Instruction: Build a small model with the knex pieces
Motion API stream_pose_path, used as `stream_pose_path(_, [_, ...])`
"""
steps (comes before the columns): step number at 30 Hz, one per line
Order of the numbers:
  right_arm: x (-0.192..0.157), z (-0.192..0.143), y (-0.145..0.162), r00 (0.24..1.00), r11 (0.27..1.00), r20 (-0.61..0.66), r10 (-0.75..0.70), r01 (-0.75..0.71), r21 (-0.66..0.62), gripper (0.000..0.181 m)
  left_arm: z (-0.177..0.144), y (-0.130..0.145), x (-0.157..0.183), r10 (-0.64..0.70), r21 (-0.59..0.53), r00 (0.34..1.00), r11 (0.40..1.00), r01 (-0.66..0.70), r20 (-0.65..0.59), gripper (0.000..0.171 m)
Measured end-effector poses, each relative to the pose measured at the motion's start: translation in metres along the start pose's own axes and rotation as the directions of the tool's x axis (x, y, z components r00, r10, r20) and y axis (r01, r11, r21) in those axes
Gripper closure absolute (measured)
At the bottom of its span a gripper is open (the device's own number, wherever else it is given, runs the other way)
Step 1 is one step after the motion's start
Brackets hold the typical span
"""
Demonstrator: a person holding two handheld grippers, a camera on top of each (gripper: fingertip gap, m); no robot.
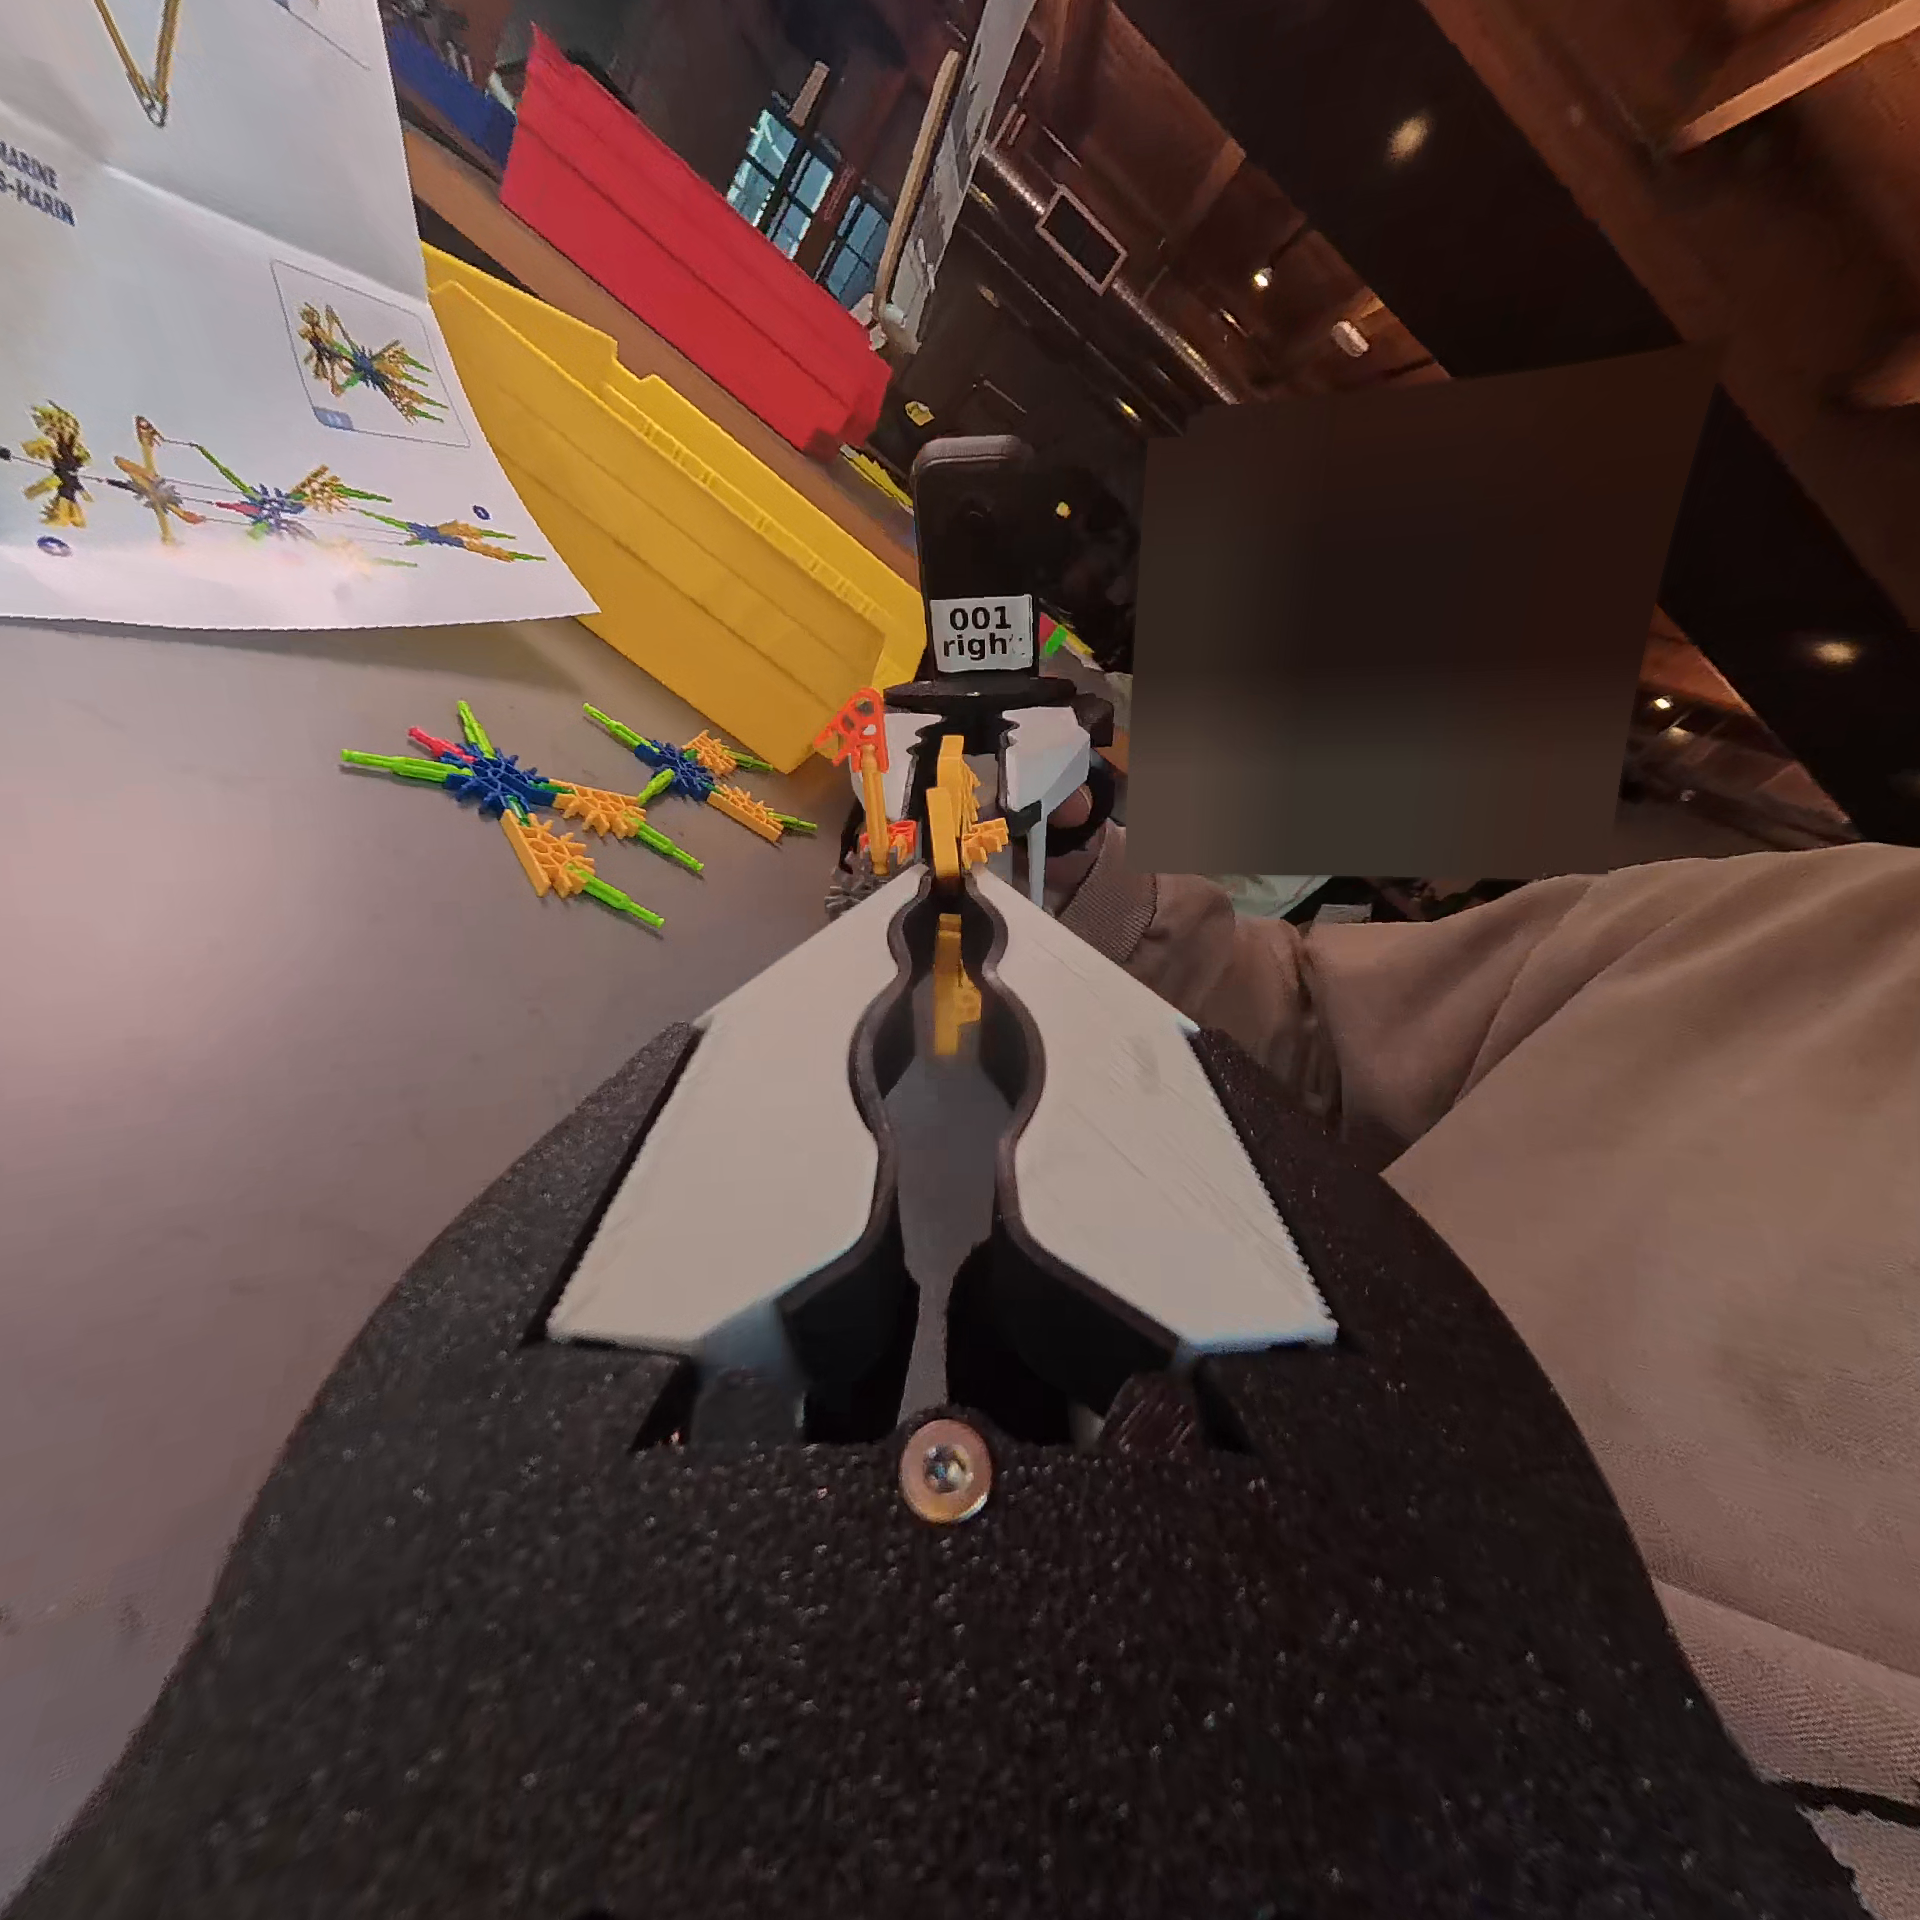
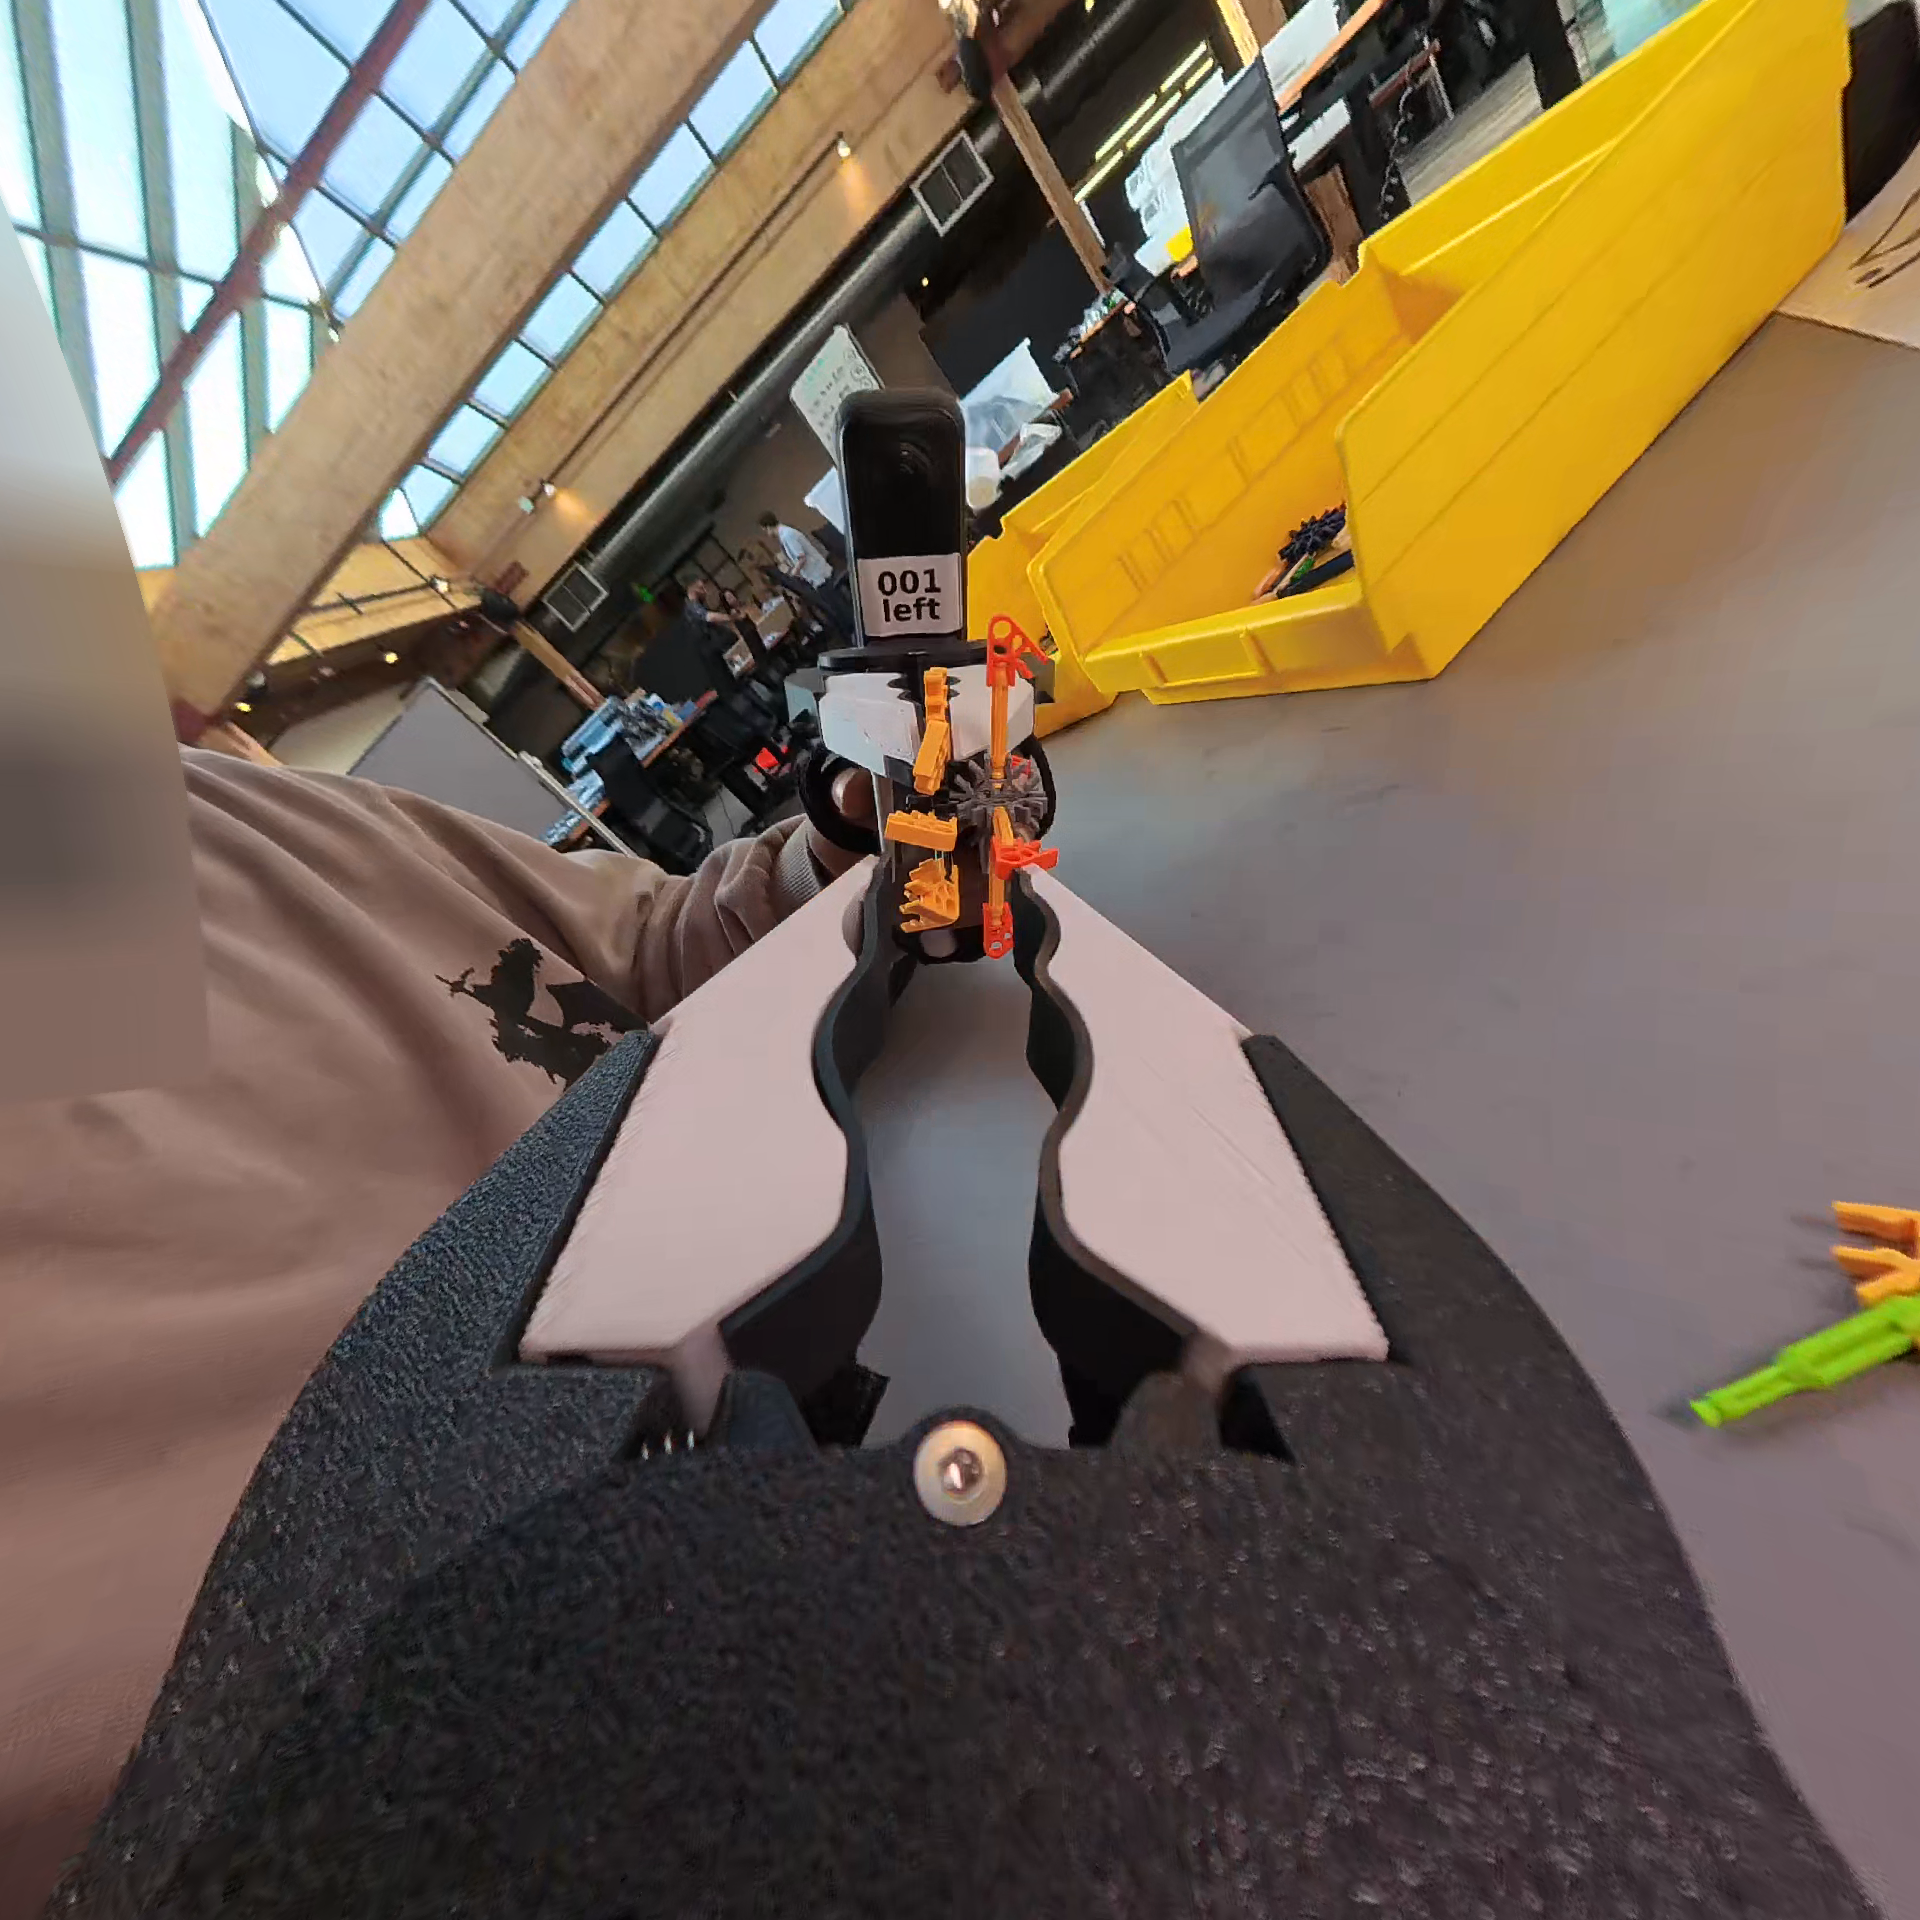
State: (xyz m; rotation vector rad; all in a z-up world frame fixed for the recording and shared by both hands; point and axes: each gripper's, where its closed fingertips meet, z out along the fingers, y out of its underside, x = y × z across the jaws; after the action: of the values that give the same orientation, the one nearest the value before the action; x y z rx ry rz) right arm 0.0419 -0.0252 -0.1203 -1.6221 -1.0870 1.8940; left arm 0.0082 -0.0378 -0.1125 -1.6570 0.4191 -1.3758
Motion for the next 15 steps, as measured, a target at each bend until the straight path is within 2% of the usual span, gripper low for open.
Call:
stream_pose_path(7, [0.002, -0.004, -0.012, 0.999, 0.998, -0.036, -0.029, 0.031, 0.056, 0.164, -0.001, 0.001, -0.006, 0.020, -0.008, 0.999, 1.000, -0.020, 0.042, 0.169])
stream_pose_path(15, [0.007, 0.011, 0.009, 0.998, 0.998, -0.022, 0.064, -0.064, -0.008, 0.164, 0.001, 0.005, -0.012, 0.014, -0.023, 0.998, 1.000, -0.012, 0.062, 0.169])
